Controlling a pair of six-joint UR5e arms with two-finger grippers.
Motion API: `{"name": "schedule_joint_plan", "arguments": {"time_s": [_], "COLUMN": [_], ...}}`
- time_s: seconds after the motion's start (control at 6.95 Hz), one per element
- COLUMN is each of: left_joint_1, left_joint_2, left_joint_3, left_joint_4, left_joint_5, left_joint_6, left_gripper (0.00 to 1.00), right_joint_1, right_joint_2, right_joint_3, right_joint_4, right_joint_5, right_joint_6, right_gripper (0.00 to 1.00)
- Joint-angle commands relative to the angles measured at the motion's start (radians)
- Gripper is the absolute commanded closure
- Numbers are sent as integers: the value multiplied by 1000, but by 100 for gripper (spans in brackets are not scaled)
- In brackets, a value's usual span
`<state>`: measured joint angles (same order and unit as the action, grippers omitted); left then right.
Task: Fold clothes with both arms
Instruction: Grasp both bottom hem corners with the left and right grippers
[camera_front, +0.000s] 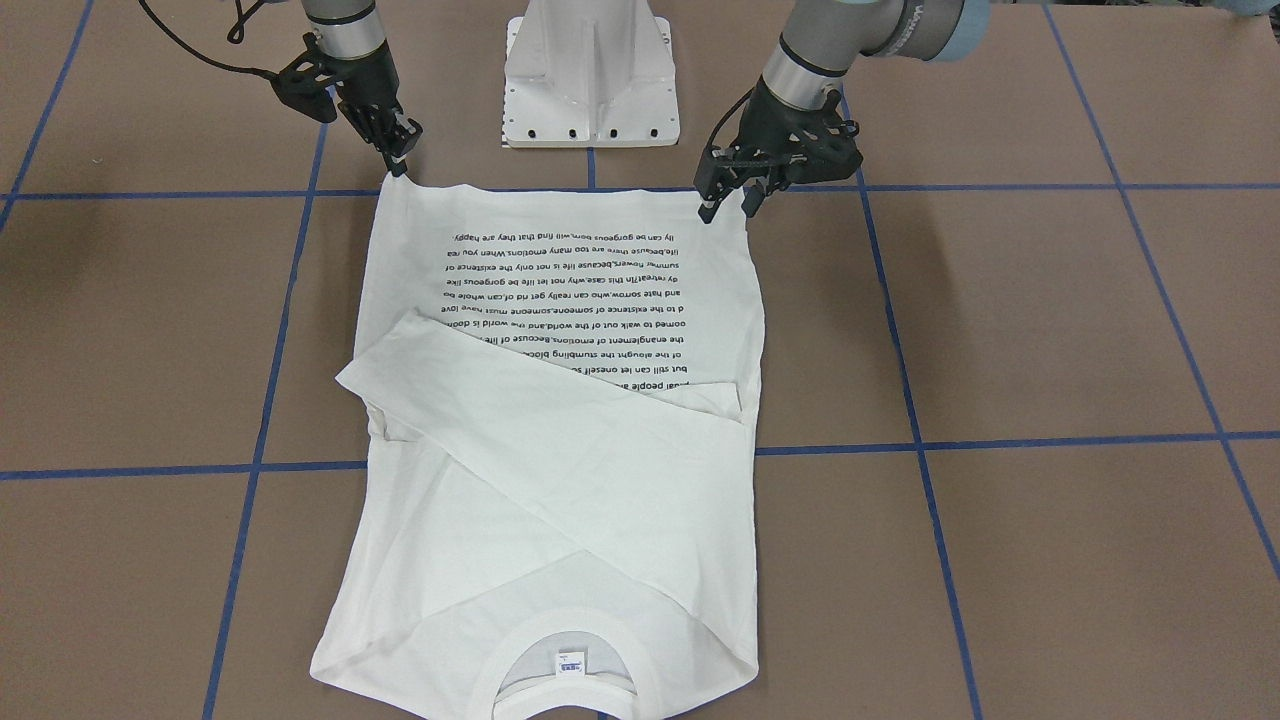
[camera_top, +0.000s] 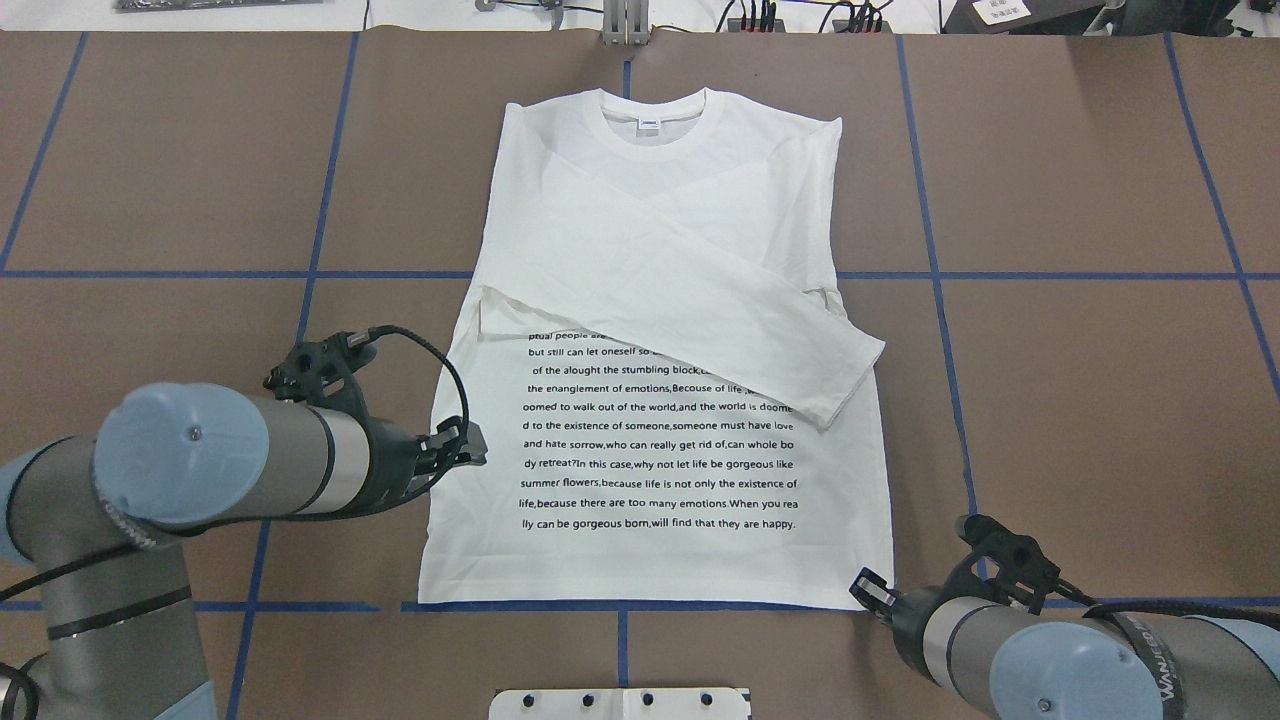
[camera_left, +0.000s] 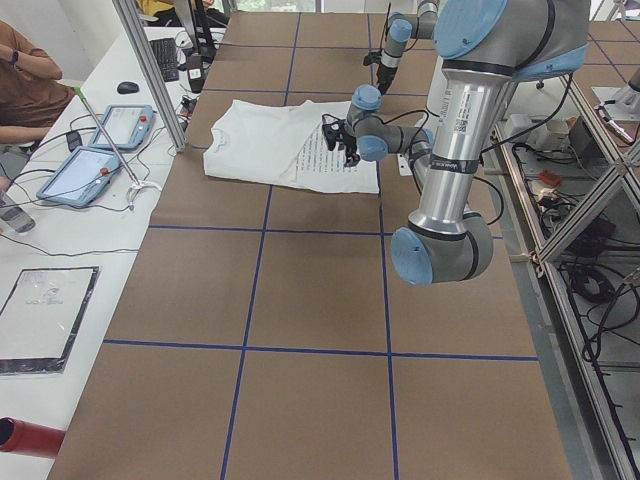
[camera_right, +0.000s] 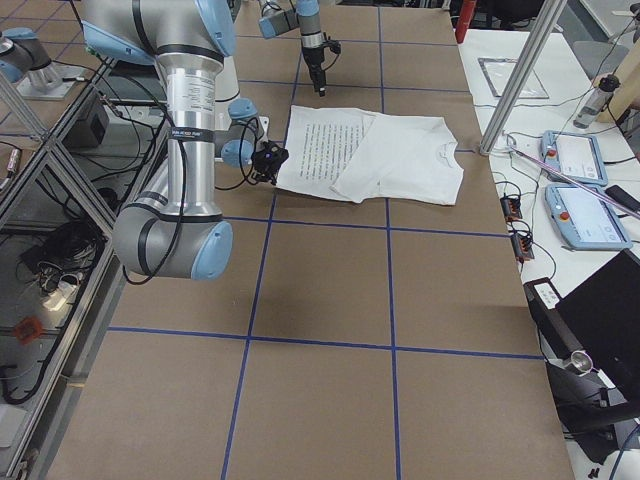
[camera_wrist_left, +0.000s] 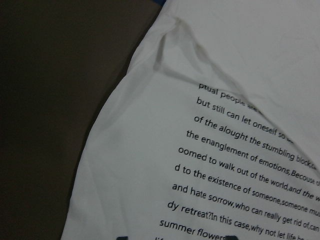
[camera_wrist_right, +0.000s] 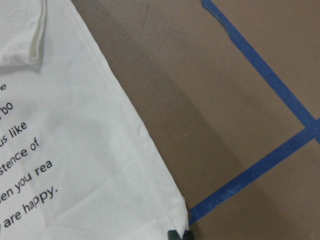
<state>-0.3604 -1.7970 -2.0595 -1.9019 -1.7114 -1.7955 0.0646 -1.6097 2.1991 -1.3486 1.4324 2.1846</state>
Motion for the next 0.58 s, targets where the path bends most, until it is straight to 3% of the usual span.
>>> {"name": "schedule_joint_plan", "arguments": {"time_s": [0.0,0.43], "left_joint_1": [105,172], "left_joint_2": [79,73], "left_joint_3": [-7,7], "left_joint_4": [7,17], "left_joint_5": [62,64], "left_joint_6": [-129,-159], "left_gripper": [28,29], "right_joint_1": [18,18], "right_joint_2": [4,4], "right_joint_3": [-2,-1], "right_joint_4": [-1,-1], "right_joint_5": [23,23], "right_joint_6": [-2,-2], "right_gripper": [100,100]}}
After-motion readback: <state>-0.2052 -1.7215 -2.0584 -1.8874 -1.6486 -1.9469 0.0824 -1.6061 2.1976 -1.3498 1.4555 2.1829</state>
